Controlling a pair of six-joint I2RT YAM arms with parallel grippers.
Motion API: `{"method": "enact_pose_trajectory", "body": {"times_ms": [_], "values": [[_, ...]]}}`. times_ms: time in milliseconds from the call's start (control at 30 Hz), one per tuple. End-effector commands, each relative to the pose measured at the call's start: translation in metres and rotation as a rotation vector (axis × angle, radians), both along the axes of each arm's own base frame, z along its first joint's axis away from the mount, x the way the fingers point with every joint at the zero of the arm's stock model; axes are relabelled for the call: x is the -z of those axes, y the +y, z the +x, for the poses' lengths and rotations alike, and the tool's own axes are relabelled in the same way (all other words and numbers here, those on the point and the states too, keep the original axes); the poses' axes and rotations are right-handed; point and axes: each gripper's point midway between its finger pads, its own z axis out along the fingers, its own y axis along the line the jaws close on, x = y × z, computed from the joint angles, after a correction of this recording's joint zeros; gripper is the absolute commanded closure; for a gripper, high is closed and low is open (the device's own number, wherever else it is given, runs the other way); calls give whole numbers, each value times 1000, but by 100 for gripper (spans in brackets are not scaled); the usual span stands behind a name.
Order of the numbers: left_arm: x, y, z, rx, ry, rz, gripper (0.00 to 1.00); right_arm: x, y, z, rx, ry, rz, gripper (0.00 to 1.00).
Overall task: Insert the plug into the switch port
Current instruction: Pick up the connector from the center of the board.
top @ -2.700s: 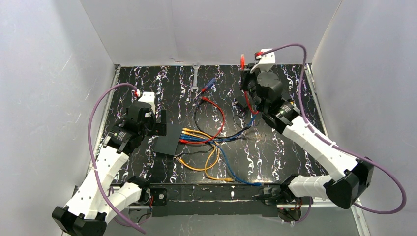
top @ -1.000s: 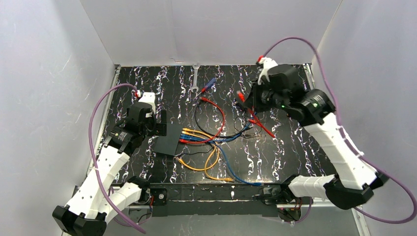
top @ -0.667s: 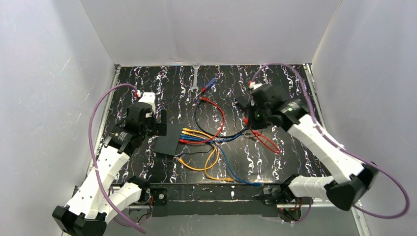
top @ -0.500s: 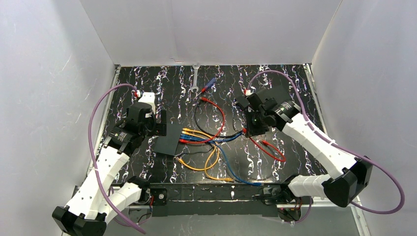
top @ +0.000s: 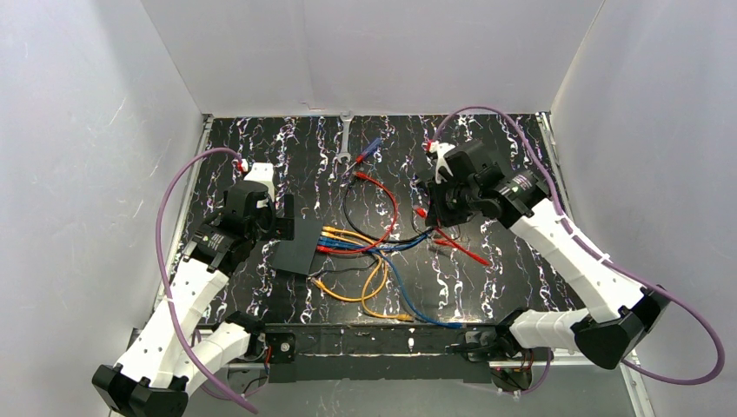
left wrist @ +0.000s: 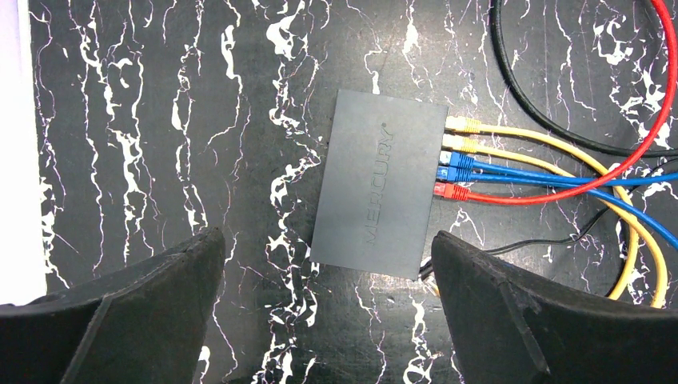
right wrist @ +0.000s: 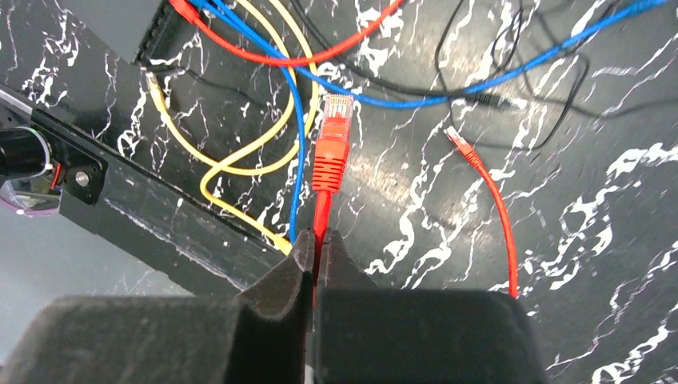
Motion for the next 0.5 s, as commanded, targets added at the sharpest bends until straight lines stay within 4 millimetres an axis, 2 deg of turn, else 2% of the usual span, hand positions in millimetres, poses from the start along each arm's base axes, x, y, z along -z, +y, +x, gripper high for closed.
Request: {"method": "enact_pose_trajectory", "body": {"times_ms": [0,233,300,467], "values": [[2,4,-1,-12,-1,14,1,-39,9,23,-74,-165,23,99],[2,4,-1,-12,-3,11,1,-89,1,48,-86,-288,-68,99],[2,4,-1,-11,-3,11,1,-97,0,57,-84,-313,-96,99],[2,4,-1,-13,-2,10,1,-112,26,70,-145,-382,-7,99]]}}
